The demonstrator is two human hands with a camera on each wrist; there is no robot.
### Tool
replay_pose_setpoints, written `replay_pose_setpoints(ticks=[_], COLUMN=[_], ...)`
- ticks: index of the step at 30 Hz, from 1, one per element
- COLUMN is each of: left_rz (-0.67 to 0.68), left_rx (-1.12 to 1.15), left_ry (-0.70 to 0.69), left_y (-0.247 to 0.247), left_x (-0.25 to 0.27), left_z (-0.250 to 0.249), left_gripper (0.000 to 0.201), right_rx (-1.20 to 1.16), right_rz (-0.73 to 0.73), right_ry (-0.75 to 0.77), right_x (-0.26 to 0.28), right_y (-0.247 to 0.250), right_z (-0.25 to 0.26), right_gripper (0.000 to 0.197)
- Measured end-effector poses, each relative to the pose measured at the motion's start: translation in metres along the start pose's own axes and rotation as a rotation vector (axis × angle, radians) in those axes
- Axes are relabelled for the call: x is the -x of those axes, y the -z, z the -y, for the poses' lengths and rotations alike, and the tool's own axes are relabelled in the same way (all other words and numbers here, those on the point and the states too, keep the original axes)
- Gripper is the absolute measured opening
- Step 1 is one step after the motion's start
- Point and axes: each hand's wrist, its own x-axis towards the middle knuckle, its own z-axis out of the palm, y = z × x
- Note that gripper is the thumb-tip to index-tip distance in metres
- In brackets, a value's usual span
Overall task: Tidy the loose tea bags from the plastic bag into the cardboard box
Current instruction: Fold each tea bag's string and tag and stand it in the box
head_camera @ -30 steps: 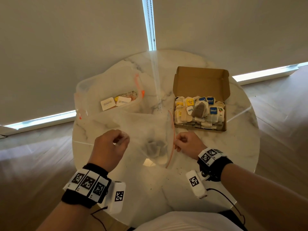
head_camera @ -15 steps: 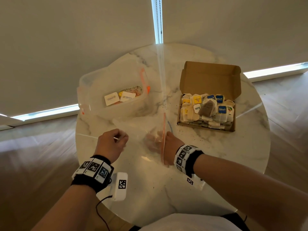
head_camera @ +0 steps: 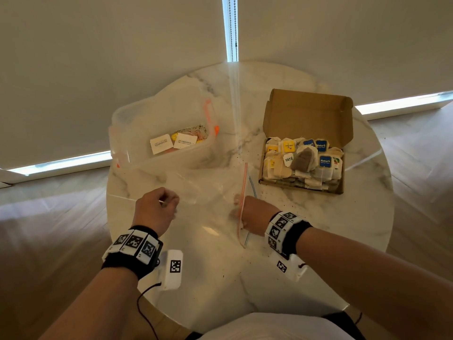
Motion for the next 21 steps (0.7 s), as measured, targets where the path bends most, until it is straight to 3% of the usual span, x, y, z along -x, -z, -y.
replay_pose_setpoints(ticks=[4,9,13,15,17,19,21], left_rz=[-0.008,0.034,0.032,-0.058,-0.099,0.055,0.384], left_rx=[0.009,-0.106,-0.192,-0.227,-0.188,0.086,0.557], left_ry=[0.029,-0.011,-0.031,-0.140,-0.326,-0.382,-0.153], left_y=[0.000,-0.003,0.001,0.005,0.008,0.005,-0.003], left_x=[-0.001,0.005,0.021,0.031,0.046,0.061,0.079], left_z=[0.003,0.001,-0.012,-0.025,-0.046,-0.073,-0.101], left_gripper=[0.013,0.010,0.060,0.067,0.060,0.051,0.056], right_rx=[-0.298,-0.510,-0.593,-0.619,-0.618,-0.595,-0.523], right_rz=[-0.227,-0.488,-0.593,-0.644,-0.685,-0.729,-0.768], right_ry=[-0.053,-0.209,-0.263,-0.229,-0.168,-0.078,0.017], right_x=[0.026,0.064,0.093,0.100,0.102,0.101,0.099], right_y=[0.009,0.029,0.047,0.058,0.073,0.092,0.109], right_z=[-0.009,-0.020,-0.025,-0.019,-0.006,0.013,0.036], right_gripper=[0.034,0.032,0.033,0.035,0.036,0.035,0.035])
